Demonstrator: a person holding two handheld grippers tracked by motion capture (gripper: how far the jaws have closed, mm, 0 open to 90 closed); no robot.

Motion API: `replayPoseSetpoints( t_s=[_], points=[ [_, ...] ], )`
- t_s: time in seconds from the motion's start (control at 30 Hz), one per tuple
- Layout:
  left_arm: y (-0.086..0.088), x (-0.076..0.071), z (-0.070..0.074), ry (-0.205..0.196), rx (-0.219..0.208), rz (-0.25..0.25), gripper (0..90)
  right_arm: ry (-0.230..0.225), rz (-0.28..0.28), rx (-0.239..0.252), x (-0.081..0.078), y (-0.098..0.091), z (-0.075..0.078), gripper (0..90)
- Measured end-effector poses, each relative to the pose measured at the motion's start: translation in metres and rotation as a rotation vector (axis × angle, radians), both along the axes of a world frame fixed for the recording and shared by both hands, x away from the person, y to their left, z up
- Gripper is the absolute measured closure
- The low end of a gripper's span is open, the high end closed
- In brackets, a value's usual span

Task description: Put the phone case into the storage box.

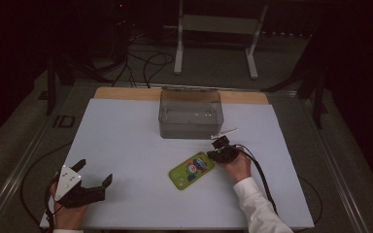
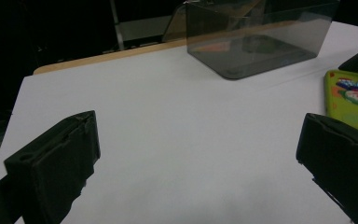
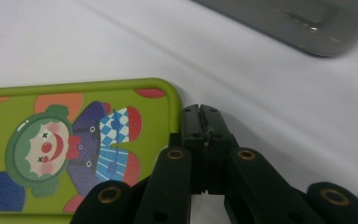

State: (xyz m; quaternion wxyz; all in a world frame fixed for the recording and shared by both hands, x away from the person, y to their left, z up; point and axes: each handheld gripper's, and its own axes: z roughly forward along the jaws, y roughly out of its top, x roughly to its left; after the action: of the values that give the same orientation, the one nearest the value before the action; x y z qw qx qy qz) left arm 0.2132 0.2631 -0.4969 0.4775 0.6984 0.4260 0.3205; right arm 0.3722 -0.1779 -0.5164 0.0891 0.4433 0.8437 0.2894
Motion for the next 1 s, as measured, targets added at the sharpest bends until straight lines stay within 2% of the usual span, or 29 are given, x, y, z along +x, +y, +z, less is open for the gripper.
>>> replayPoseSetpoints(
  t_s=[0.1,0.13,0.33,0.4,0.43,0.47,0.5,0.63,0.7,0.73,0.77,0.87,1.0],
  points=[
    [0.0,0.0,0.0,0.0,0.0,0.0,0.2,0.001,0.019,0.013,-0.005,0.008,-0.001,89.9],
    [-0.001,0.0,0.0,0.0,0.0,-0.001,0.1,-0.009,0.023,0.004,-0.008,0.011,-0.001,90.0],
    [0.0,0.0,0.0,-0.002,0.001,0.001,0.1,-0.027,0.039,-0.004,-0.008,0.011,-0.001,89.7],
    [0.0,0.0,-0.001,-0.002,-0.002,0.004,0.1,-0.055,0.049,-0.017,-0.009,0.01,0.002,89.0],
    [0.001,0.0,-0.001,-0.003,-0.005,0.005,0.1,-0.087,0.047,-0.02,-0.011,0.005,0.008,87.5],
    [0.001,0.0,-0.001,-0.003,-0.004,0.005,0.1,-0.087,0.047,-0.02,-0.011,0.005,0.008,87.5],
    [0.001,0.0,-0.001,-0.004,-0.004,0.006,0.1,-0.108,0.04,-0.02,-0.012,0.003,0.012,85.2],
    [0.001,-0.001,-0.001,-0.009,-0.006,0.006,0.1,-0.195,0.015,0.029,-0.023,-0.011,0.03,68.1],
    [0.001,-0.001,-0.001,-0.011,-0.008,0.005,0.1,-0.256,-0.015,0.04,-0.036,-0.02,0.04,57.3],
    [0.001,-0.001,-0.001,-0.012,-0.011,0.006,0.1,-0.256,-0.015,0.04,-0.036,-0.02,0.04,57.3],
    [0.001,-0.001,-0.001,-0.013,-0.013,0.009,0.1,-0.275,-0.013,0.035,-0.041,-0.023,0.044,52.6],
    [0.003,-0.001,0.0,-0.014,-0.014,0.012,0.1,-0.37,-0.006,0.008,-0.059,-0.028,0.054,37.2],
    [0.003,-0.001,0.0,-0.013,-0.023,0.018,0.1,-0.445,-0.038,-0.011,-0.081,-0.035,0.06,19.4]
  ],
)
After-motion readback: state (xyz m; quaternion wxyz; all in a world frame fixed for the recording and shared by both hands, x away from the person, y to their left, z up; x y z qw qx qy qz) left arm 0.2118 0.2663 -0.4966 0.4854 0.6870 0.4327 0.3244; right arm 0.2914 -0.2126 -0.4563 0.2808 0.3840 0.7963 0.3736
